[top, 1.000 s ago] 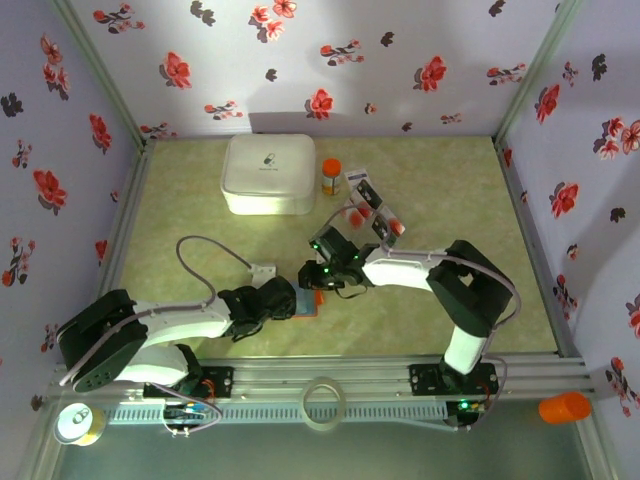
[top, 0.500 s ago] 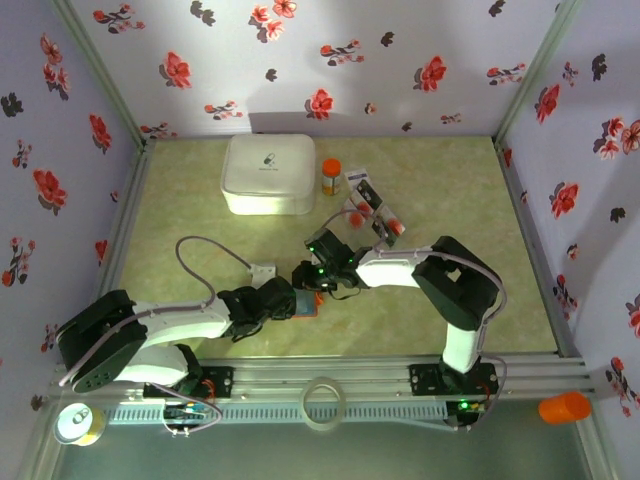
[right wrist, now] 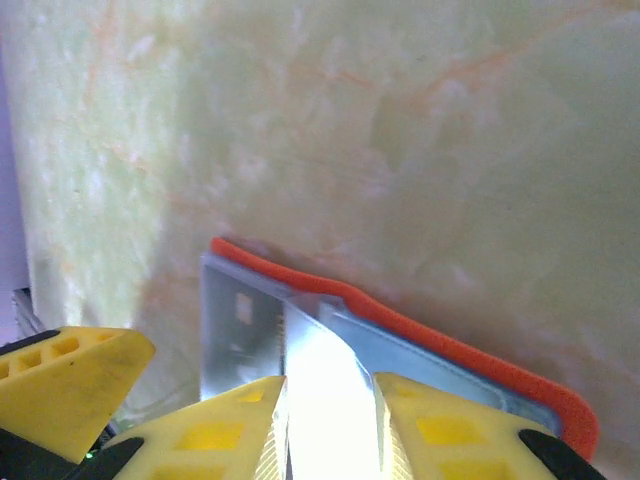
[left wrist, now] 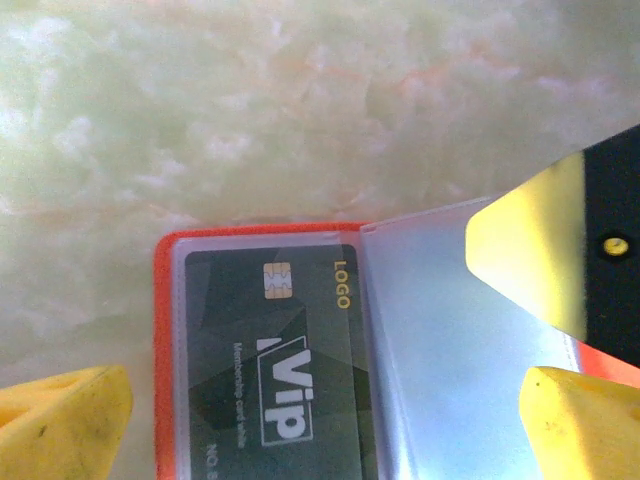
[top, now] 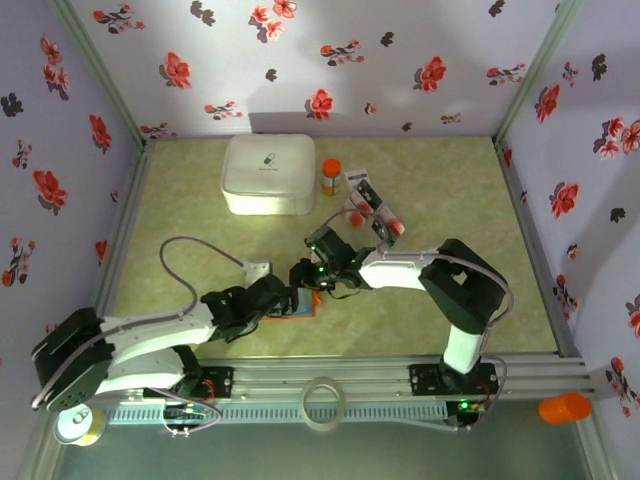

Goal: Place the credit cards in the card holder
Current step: Flip over the card slot on the card holder.

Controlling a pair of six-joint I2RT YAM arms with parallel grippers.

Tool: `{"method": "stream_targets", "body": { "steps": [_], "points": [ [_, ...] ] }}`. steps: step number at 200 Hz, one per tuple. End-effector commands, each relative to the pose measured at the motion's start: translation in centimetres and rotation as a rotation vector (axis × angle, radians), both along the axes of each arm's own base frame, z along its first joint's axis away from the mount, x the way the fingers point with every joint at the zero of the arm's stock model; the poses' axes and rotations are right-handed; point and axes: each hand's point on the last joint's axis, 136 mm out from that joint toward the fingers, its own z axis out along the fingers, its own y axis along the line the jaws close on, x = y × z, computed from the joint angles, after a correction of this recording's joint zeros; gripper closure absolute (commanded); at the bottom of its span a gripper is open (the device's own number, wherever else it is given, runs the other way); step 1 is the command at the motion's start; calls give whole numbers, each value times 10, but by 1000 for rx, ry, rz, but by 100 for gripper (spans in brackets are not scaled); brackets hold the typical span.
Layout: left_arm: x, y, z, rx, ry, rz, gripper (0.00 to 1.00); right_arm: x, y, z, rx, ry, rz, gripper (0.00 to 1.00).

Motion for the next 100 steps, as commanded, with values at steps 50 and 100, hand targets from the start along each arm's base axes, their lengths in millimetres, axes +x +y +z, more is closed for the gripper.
{"method": "stream_targets", "body": {
  "steps": [50,100],
  "points": [
    [2,56,45,-37,-115,165,0,-25,31,24,27,-9,70,65],
    [-4,82,50,-66,-134,228,0,-28,60,6,16,17,86,64]
  ]
}}
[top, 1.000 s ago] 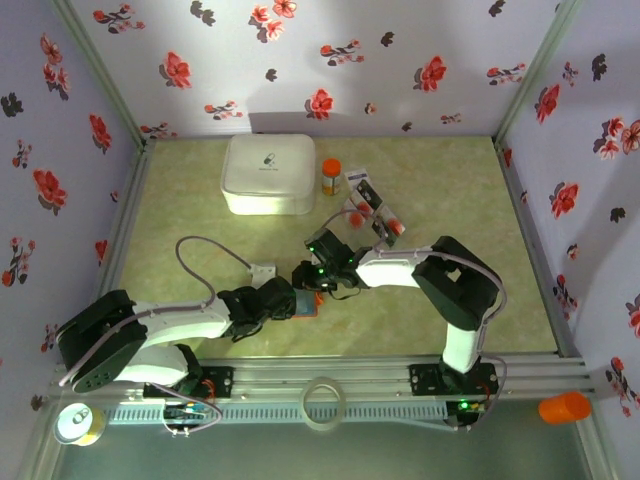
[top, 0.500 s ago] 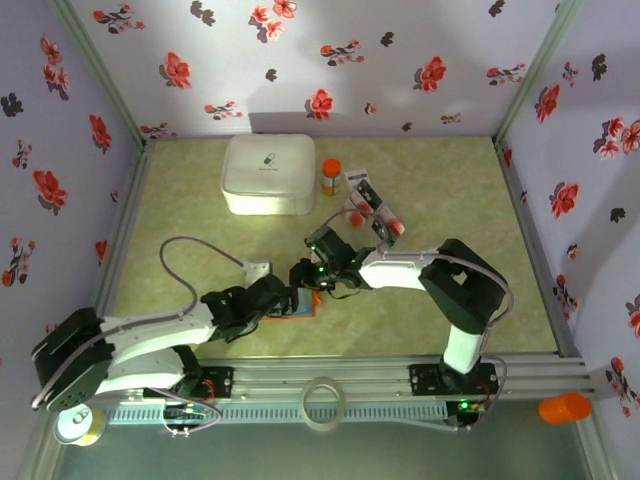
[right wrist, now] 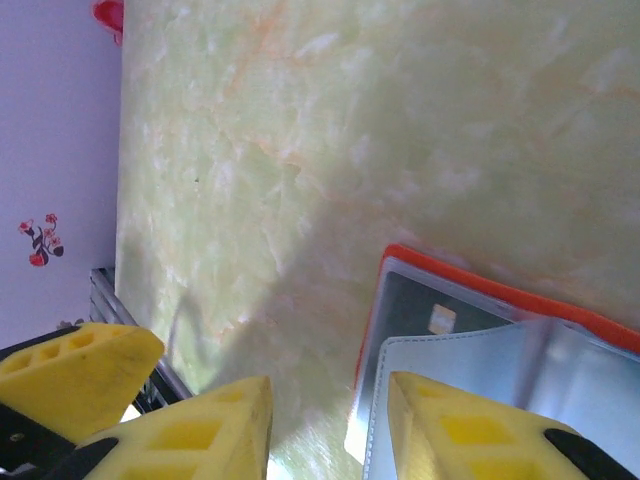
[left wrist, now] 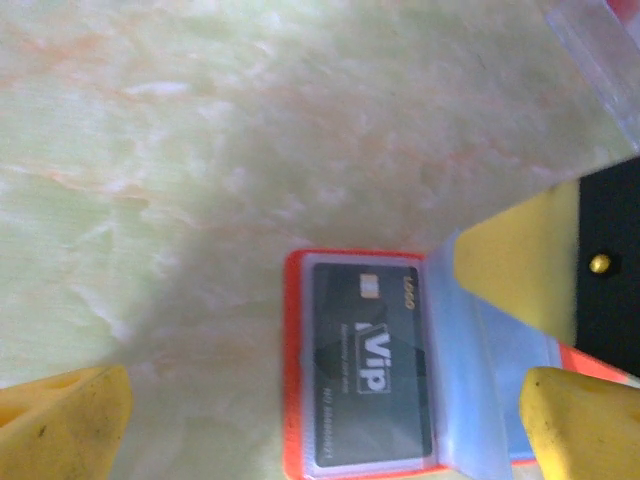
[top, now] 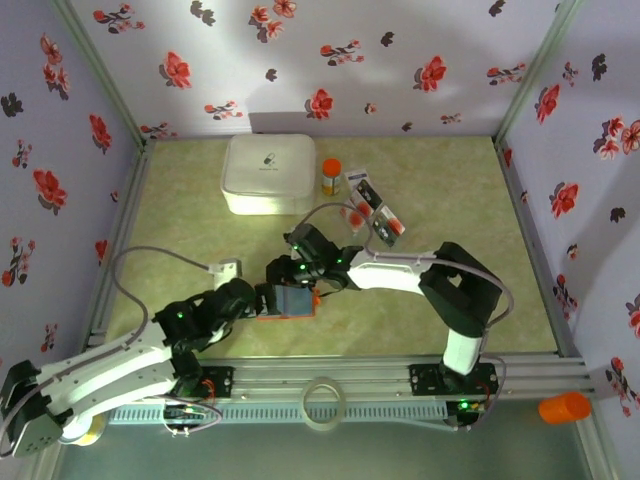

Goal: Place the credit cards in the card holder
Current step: Flip over the card slot on the card holder.

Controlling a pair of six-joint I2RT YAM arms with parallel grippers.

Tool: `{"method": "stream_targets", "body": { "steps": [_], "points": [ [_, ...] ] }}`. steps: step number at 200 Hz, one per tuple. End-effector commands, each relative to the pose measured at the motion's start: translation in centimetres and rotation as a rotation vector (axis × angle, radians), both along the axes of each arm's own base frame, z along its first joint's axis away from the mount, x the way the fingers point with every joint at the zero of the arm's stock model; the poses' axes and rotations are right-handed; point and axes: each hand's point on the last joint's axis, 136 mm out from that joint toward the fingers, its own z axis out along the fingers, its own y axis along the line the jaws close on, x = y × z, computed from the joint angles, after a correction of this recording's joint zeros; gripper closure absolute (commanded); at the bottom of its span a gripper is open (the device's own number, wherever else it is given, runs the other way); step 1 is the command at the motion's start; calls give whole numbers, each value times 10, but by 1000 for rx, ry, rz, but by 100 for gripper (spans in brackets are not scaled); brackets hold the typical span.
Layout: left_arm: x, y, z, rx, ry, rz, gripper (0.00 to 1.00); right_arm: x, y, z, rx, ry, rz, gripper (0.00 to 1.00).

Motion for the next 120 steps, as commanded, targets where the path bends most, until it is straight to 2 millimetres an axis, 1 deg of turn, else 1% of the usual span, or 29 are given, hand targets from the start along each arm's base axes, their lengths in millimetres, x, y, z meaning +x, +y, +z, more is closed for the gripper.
{"method": "stream_targets", "body": {
  "steps": [1,26,59,82,120],
  "points": [
    [5,24,6,-2,-48,115,0,-16,7,-31,-72,63,27,64],
    [4,29,8,-14,-57,128,0,-14,17,-42,-69,79,22,64],
    [2,33,7,-11,-55,131,0,-12,21,-48,-64,93,11,64],
    [1,33,3,-8,-48,129,0,-11,21,-42,-55,85,10,64],
    [1,32,-2,-12,-37,127,0,-9,14,-29,-49,59,-3,64]
  ]
}}
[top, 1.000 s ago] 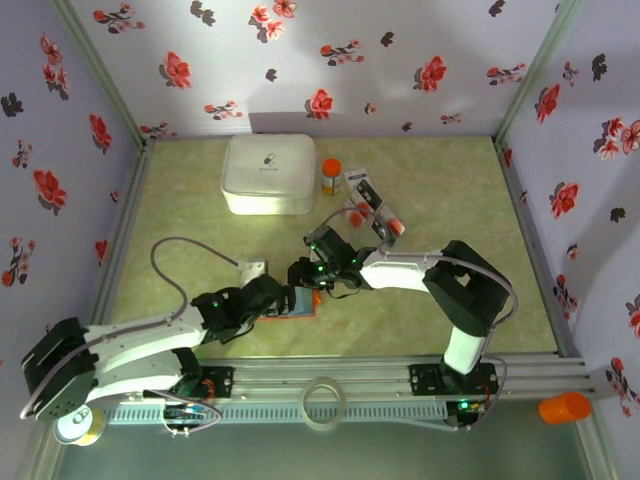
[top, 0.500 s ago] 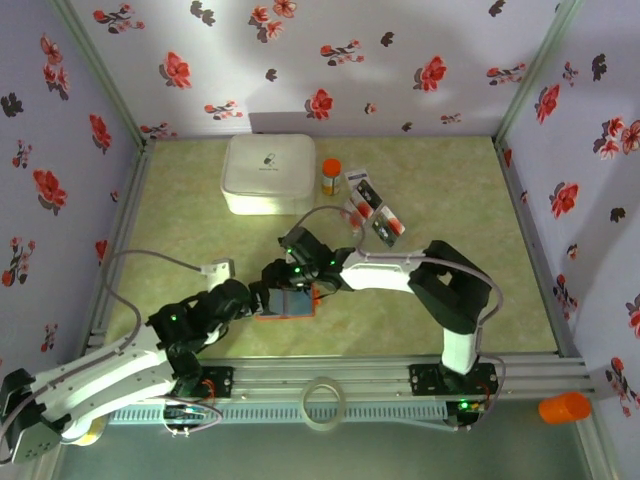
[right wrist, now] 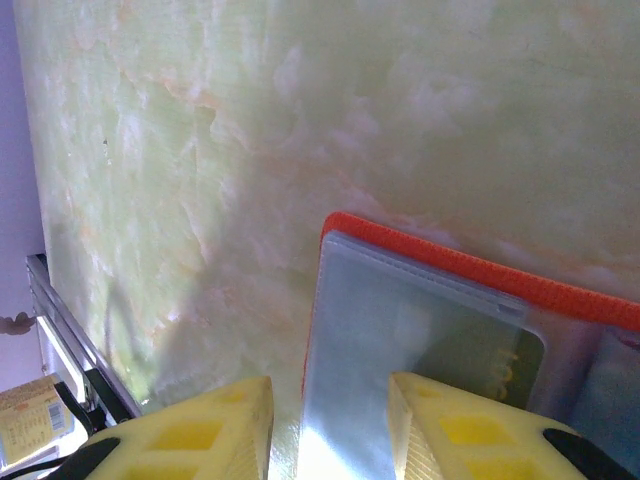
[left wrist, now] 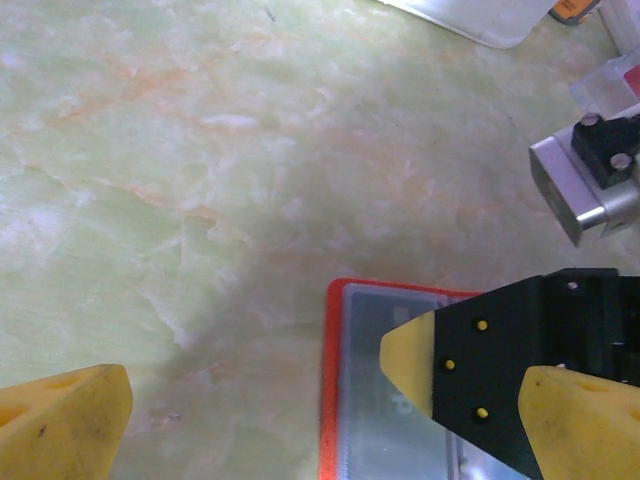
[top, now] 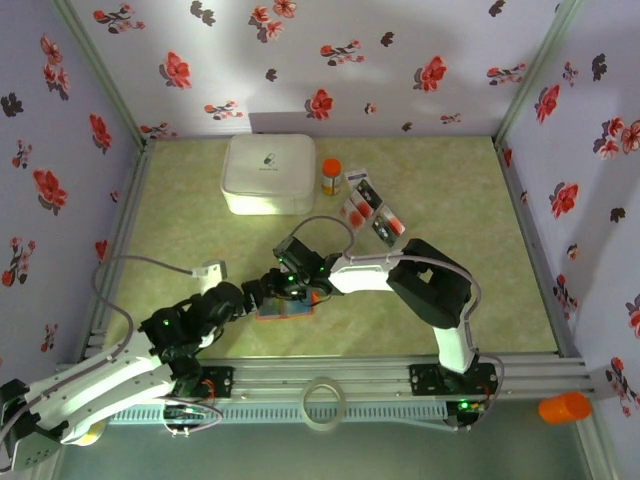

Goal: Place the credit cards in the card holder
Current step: Flip over the card slot on the card holder.

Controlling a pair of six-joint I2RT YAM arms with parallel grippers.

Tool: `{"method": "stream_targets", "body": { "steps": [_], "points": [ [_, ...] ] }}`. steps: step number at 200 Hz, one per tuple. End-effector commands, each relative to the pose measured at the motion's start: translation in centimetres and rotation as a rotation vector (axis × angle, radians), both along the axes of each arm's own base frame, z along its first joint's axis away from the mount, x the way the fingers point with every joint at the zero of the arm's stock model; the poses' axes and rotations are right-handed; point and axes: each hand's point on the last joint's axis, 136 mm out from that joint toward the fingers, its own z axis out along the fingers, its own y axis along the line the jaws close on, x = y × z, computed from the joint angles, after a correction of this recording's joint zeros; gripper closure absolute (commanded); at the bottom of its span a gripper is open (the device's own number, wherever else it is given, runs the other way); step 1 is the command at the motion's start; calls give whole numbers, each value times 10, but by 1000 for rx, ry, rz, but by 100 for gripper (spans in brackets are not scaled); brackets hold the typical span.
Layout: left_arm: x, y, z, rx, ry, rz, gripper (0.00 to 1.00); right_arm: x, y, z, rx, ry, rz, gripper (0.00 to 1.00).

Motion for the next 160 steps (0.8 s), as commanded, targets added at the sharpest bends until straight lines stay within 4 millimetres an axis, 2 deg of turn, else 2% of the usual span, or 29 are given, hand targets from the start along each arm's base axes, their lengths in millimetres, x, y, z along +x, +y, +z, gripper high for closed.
{"method": "stream_targets", "body": {
  "steps": [1,58,79,105,140,153,160],
  "points": [
    [0,10,-7,17,4,44,0,5,-3,20,21,-25,-22,64],
    [3,3,-11,27,15,31,0,12,-20,33,22,-57,-56,64],
    [5,-2,-11,32,20,18,0,17,-33,38,9,-79,-79,64],
    [8,-9,-14,47,33,3,0,22,-63,46,-63,-143,-98,64],
    [11,-17,-19,58,47,-15,0,20,-115,45,-298,-248,-65,63],
    [12,-20,-20,60,52,-19,0,17,-132,41,-385,-271,-40,59],
    [13,-21,-21,62,54,-20,0,17,-138,40,-420,-282,-27,54]
  ]
}}
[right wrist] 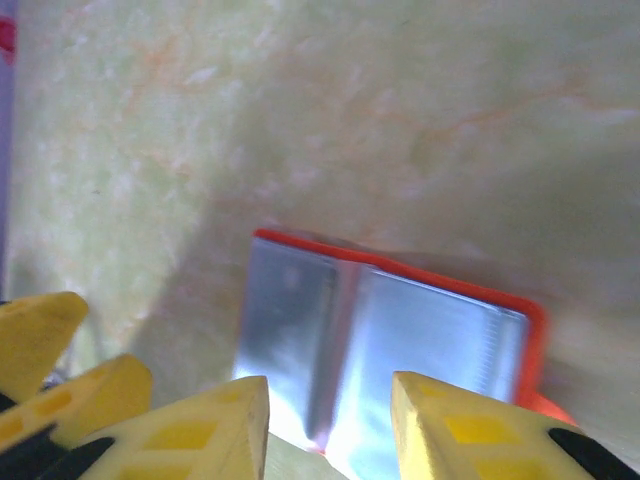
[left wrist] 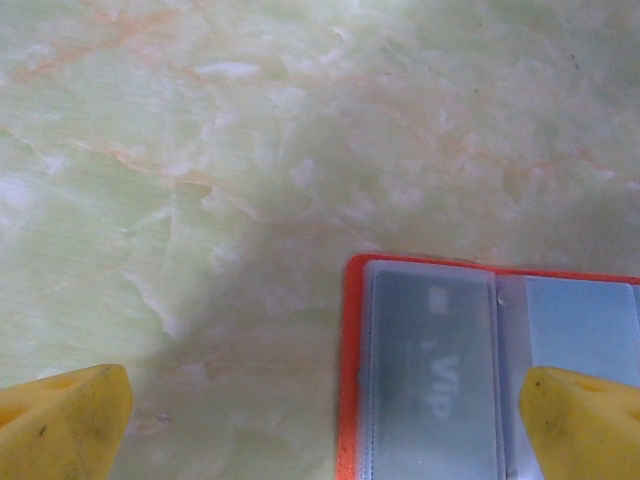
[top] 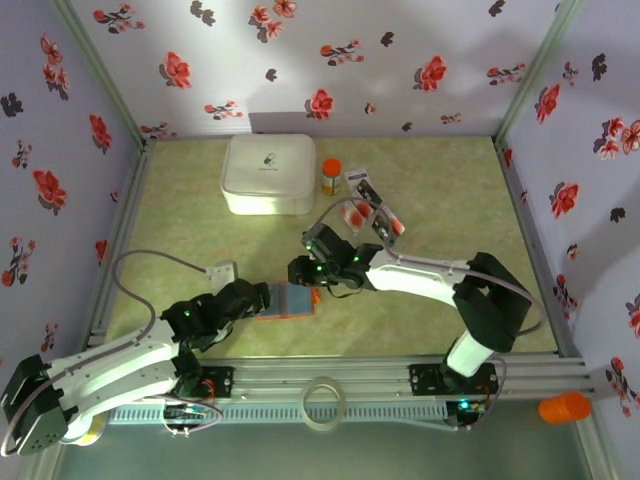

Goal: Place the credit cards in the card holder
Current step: Flip over the card slot on the card holder, then move the card holder to the bottom-center of the table.

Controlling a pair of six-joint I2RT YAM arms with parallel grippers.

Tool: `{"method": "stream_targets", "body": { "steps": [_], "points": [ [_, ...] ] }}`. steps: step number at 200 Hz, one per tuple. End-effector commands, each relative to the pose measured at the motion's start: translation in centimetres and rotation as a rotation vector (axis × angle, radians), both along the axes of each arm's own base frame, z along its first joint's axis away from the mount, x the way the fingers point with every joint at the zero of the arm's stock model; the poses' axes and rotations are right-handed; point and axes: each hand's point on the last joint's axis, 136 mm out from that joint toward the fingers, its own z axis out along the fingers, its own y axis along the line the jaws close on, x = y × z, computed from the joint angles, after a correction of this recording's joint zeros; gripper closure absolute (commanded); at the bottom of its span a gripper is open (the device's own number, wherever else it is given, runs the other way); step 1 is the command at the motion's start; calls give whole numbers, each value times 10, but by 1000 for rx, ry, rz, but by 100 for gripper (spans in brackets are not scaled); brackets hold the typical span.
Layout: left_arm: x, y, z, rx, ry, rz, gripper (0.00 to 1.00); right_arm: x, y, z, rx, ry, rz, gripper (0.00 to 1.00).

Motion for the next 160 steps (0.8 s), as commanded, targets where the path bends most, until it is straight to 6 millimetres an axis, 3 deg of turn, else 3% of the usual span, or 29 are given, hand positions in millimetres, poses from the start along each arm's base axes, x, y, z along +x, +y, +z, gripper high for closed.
{"method": "stream_targets", "body": {
  "steps": [1,21,109,160],
  "points": [
    [7,-9,9,-15,-22,-11,0,-3,-49,-18,-267,-56,35,54],
    [9,-12,6,-9,-12,-18,0,-4,-58,-20,-335,-78,63,49],
    [12,-23,-1,0,14,-37,0,-4,-44,-46,-364,-45,100,52],
    [13,-28,-5,-2,23,-47,0,-3,-50,-54,-372,-36,87,66]
  ]
}}
